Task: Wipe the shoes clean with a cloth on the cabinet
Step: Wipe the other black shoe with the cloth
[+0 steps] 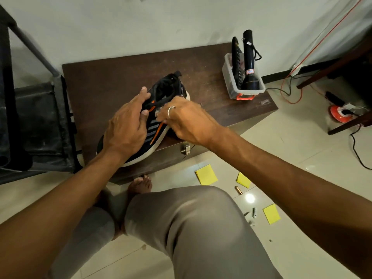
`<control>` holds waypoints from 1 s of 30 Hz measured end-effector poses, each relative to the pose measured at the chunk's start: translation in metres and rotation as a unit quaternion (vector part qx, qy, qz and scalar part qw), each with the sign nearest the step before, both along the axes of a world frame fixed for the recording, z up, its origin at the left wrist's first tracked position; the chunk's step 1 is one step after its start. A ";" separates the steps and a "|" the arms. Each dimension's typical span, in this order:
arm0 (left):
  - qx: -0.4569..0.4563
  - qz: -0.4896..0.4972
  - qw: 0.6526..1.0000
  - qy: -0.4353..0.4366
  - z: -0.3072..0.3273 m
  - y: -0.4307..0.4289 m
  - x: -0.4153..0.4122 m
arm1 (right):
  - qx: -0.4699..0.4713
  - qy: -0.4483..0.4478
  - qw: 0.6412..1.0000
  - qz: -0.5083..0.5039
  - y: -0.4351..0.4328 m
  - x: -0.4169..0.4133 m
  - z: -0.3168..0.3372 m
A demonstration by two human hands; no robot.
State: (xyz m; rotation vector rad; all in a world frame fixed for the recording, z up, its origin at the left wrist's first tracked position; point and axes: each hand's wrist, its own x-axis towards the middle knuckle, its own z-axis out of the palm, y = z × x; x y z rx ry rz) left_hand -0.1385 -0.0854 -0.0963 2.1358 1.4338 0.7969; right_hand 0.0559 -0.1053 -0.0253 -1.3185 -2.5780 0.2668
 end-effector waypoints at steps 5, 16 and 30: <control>0.004 0.001 1.000 0.003 0.000 0.000 0.000 | 0.057 0.008 0.998 -0.002 -0.002 0.017 -0.008; 0.019 0.006 1.000 0.024 0.005 0.000 0.000 | 0.057 0.364 0.853 -0.370 0.009 0.017 -0.025; 0.007 0.013 0.999 0.042 0.007 -0.004 0.004 | 0.019 0.349 0.868 -0.353 0.020 0.010 -0.018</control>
